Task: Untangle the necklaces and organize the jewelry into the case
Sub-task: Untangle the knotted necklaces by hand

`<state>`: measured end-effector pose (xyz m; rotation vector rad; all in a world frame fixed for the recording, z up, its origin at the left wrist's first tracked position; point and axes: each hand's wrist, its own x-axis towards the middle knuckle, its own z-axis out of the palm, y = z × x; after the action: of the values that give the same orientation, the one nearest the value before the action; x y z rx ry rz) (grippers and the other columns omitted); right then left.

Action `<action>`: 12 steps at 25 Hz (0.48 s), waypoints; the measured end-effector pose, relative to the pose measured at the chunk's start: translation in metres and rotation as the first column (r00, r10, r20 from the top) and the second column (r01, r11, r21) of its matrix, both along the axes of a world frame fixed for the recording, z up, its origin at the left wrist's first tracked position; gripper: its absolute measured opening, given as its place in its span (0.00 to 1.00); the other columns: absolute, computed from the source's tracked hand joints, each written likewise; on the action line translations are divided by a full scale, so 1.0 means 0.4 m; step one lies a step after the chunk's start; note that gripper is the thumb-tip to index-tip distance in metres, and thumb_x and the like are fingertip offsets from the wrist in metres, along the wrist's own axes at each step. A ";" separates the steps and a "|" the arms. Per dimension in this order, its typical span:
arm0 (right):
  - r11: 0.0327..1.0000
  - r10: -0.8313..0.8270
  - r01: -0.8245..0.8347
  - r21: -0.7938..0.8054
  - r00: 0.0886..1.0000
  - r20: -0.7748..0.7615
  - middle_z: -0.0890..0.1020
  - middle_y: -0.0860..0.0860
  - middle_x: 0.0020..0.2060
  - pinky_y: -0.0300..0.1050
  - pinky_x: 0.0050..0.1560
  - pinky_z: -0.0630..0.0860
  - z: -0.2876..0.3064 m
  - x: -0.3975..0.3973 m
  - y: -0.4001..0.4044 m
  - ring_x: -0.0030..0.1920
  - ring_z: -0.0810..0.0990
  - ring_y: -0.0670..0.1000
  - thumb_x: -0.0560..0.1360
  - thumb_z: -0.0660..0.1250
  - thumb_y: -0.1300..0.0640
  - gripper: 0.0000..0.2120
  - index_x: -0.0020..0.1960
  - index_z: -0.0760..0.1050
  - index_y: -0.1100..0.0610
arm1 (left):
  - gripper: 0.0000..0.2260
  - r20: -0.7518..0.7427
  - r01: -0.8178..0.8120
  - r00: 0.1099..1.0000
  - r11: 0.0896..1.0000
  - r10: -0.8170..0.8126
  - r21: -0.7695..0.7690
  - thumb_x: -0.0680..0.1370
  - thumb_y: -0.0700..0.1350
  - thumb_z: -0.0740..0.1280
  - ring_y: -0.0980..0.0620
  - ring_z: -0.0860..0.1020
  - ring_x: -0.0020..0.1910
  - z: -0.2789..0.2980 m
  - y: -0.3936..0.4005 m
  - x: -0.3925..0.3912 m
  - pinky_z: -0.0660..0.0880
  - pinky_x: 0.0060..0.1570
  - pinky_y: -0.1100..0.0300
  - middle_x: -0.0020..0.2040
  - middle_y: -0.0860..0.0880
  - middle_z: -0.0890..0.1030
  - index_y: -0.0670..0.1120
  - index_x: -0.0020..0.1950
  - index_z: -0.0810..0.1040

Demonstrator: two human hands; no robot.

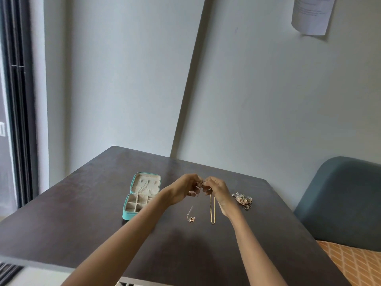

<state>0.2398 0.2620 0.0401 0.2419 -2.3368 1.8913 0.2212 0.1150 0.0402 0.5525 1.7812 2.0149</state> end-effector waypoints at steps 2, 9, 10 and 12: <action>0.997 -0.056 0.055 -0.062 0.998 -0.014 0.78 0.48 0.27 0.36 0.33 0.71 -0.008 -0.002 -0.004 0.30 0.74 0.44 0.75 0.59 0.66 0.12 0.35 0.74 0.58 | 0.04 -0.039 0.005 0.999 0.999 -0.007 -0.055 0.67 0.45 0.61 0.54 0.70 0.32 -0.009 0.002 -0.004 0.65 0.39 0.61 0.34 0.52 0.73 0.47 0.36 0.73; 0.945 -0.101 0.097 -0.312 0.995 0.003 0.73 0.51 0.28 0.39 0.33 0.67 -0.046 -0.014 -0.022 0.29 0.69 0.47 0.75 0.59 0.68 0.13 0.33 0.72 0.59 | 0.05 -0.073 0.003 0.997 0.990 -0.013 -0.138 0.70 0.48 0.61 0.54 0.71 0.32 -0.028 -0.010 -0.026 0.64 0.41 0.59 0.35 0.52 0.72 0.51 0.35 0.75; 0.950 -0.063 0.061 -0.307 0.998 0.005 0.73 0.51 0.28 0.39 0.33 0.68 -0.051 -0.012 -0.019 0.29 0.69 0.47 0.75 0.58 0.68 0.13 0.34 0.72 0.59 | 0.05 -0.049 0.011 0.999 0.995 -0.016 -0.100 0.70 0.48 0.62 0.53 0.71 0.33 -0.028 -0.010 -0.026 0.64 0.41 0.59 0.35 0.52 0.72 0.50 0.35 0.75; 0.956 -0.013 0.017 -0.293 1.000 0.015 0.73 0.51 0.28 0.38 0.33 0.69 -0.057 -0.009 -0.013 0.30 0.69 0.47 0.76 0.57 0.68 0.13 0.34 0.71 0.59 | 0.05 0.002 -0.006 1.000 0.999 0.006 -0.054 0.69 0.48 0.62 0.53 0.73 0.33 -0.029 -0.004 -0.024 0.65 0.42 0.59 0.35 0.52 0.74 0.48 0.35 0.75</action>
<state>0.2361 0.2567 0.0172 0.1798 -2.0207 2.2027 0.2114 0.1134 0.0285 0.5290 1.8326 1.9637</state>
